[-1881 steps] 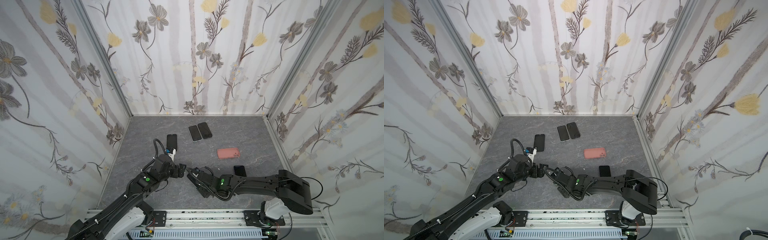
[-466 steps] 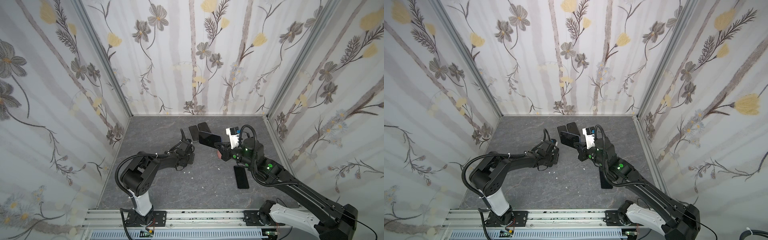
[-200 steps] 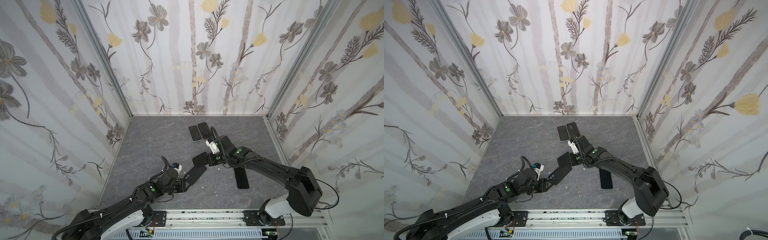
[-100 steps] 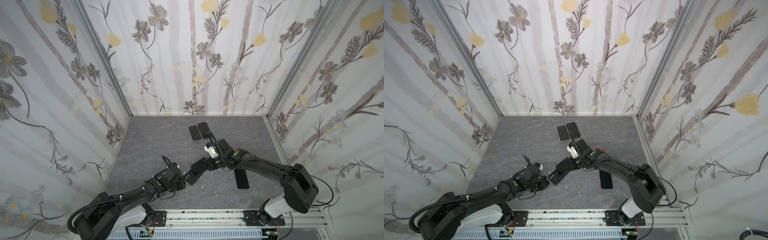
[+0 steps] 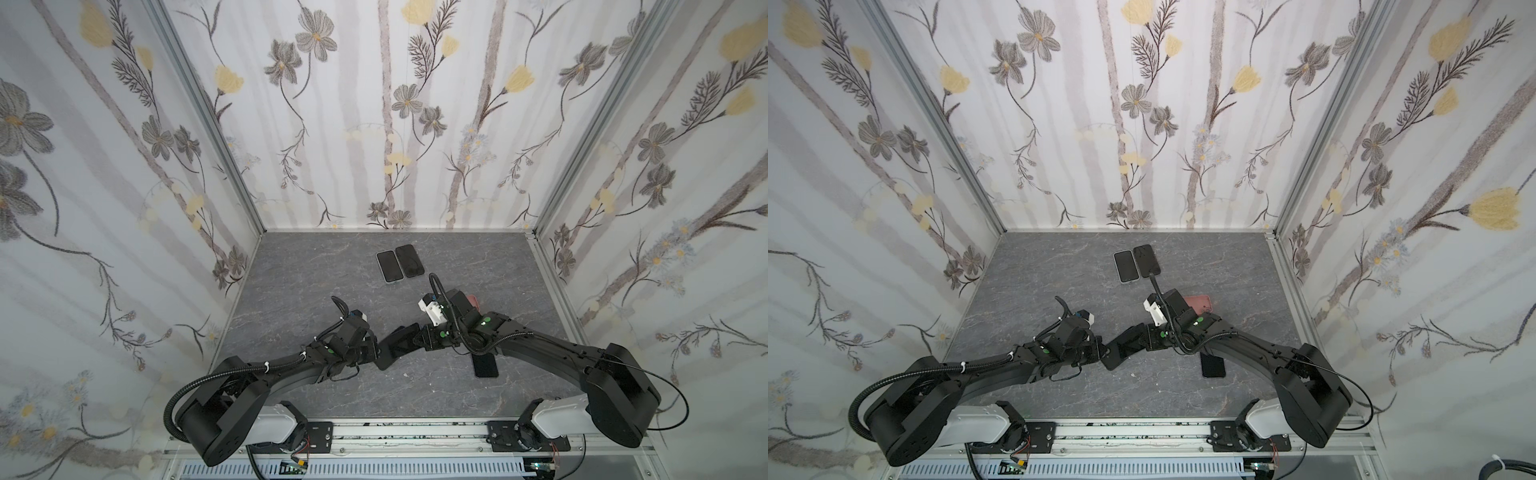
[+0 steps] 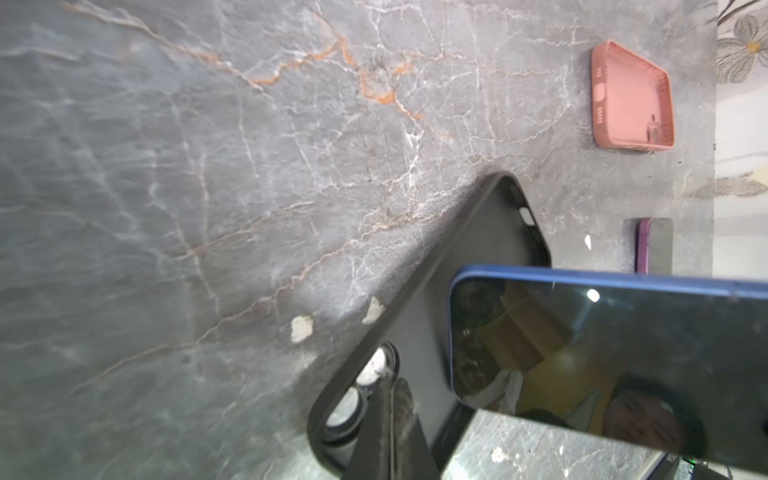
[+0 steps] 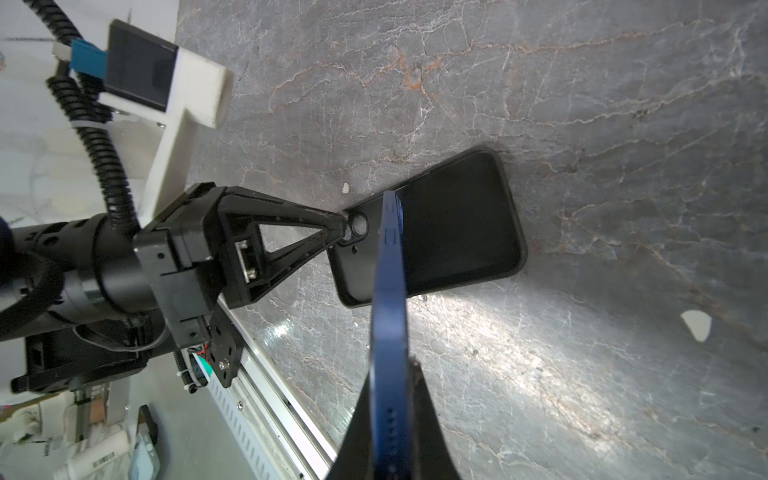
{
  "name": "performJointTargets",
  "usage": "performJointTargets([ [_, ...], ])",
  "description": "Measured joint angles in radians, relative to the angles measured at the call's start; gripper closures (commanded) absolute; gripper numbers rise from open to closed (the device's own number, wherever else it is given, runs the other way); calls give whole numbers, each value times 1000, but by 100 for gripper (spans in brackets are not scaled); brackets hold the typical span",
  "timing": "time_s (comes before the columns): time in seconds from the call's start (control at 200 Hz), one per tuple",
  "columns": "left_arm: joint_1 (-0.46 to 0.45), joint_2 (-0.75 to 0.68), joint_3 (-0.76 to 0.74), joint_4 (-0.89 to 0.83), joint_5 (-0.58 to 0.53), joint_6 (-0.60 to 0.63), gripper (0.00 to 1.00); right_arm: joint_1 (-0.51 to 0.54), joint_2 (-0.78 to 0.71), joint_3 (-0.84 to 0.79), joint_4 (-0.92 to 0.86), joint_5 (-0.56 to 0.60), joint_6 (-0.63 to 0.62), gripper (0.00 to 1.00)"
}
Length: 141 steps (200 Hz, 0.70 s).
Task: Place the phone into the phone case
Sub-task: 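Lower the blue phone edge-first into the black case held by left gripper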
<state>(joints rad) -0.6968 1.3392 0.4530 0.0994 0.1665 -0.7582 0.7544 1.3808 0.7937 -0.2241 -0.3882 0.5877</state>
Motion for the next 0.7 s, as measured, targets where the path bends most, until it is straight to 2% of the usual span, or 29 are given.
performJointTargets([
  [0.11,2,56,40,12,15,19,99,0,-22,-47,55,-6,45,100],
  [0.23,2,54,88,6,24,26,87,0,-24,-57,72,-14,87,100],
  [0.35,2,-64,72,-26,17,25,81,0,-24,-54,62,-10,112,100],
  [0.51,0,-256,-38,-108,-17,-16,73,2,-25,-53,63,-7,120,100],
  [0.704,-4,-356,-135,-172,-27,-77,71,3,15,10,25,-14,114,100],
])
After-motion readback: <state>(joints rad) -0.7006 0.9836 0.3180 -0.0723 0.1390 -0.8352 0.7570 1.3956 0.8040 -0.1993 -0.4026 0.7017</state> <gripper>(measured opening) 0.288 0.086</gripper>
